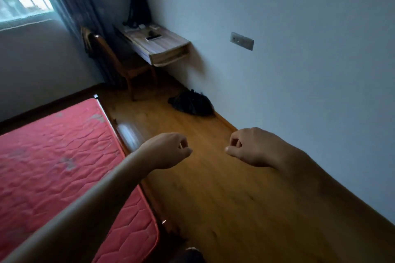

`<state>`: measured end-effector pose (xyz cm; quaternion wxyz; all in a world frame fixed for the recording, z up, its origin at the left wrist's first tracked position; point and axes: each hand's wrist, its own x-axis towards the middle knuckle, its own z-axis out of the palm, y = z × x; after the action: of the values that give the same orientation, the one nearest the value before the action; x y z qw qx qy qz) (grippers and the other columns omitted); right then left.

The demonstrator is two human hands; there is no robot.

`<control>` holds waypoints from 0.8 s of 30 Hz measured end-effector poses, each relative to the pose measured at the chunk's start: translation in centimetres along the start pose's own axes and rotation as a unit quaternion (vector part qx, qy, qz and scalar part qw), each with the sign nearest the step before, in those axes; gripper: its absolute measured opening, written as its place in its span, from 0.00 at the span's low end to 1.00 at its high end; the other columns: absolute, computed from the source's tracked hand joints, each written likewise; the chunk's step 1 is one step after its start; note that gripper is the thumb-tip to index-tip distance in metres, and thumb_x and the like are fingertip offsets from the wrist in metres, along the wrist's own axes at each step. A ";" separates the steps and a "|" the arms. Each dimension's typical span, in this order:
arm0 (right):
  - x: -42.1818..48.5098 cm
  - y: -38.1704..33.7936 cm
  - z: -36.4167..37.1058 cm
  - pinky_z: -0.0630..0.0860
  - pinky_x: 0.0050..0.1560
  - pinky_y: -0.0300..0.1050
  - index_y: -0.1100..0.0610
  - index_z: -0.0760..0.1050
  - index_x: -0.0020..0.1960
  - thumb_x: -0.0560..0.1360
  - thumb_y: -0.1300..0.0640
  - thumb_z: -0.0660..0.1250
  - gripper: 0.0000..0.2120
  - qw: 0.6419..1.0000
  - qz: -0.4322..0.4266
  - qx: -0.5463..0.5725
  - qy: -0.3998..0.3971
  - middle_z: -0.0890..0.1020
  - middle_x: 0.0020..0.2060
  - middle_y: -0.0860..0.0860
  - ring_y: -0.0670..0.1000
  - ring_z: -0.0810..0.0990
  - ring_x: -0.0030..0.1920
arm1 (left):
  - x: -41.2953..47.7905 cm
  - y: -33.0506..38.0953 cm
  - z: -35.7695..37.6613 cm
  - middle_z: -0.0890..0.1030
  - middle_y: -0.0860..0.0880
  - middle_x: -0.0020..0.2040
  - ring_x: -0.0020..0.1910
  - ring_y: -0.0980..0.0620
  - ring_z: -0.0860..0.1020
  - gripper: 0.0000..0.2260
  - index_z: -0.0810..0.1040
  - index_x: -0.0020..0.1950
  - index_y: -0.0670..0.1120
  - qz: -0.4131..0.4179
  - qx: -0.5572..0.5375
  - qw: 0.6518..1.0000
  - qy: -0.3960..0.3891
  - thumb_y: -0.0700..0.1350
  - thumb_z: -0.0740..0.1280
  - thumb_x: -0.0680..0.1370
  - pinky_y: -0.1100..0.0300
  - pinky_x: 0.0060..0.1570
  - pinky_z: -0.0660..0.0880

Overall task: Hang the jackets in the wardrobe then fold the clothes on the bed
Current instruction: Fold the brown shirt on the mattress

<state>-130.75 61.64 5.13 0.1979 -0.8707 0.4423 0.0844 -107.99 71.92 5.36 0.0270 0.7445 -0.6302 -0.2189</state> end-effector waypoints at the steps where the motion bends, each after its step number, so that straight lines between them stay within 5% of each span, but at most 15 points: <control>1: 2.2 -0.1 -0.7 0.78 0.49 0.45 0.46 0.77 0.59 0.79 0.37 0.61 0.17 1.000 -0.022 -0.003 -0.008 0.82 0.53 0.47 0.48 0.80 0.48 | 1.0 -0.6 -0.6 0.81 0.55 0.49 0.44 0.59 0.78 0.08 0.77 0.51 0.55 -0.019 -0.007 1.000 0.010 0.58 0.64 0.80 0.59 0.43 0.75; 14: 32.3 -7.2 -5.9 0.81 0.52 0.44 0.45 0.76 0.59 0.80 0.37 0.62 0.16 0.985 -0.152 -0.036 -0.078 0.82 0.53 0.46 0.46 0.81 0.49 | 17.9 -15.1 -8.7 0.81 0.54 0.49 0.46 0.56 0.80 0.10 0.78 0.54 0.53 -0.153 -0.090 0.983 0.052 0.57 0.64 0.80 0.52 0.50 0.80; 24: 53.2 -14.2 -11.4 0.80 0.51 0.45 0.46 0.76 0.60 0.80 0.38 0.63 0.15 0.974 -0.195 -0.042 -0.109 0.81 0.52 0.45 0.44 0.79 0.48 | 32.2 -25.6 -17.4 0.82 0.53 0.44 0.40 0.54 0.81 0.08 0.78 0.50 0.51 -0.205 -0.116 0.971 0.050 0.54 0.64 0.81 0.55 0.42 0.81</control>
<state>-88.08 25.20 2.17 0.2211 -0.9331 0.2360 0.1571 -74.46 42.45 3.55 0.0987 0.8594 -0.4327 -0.2539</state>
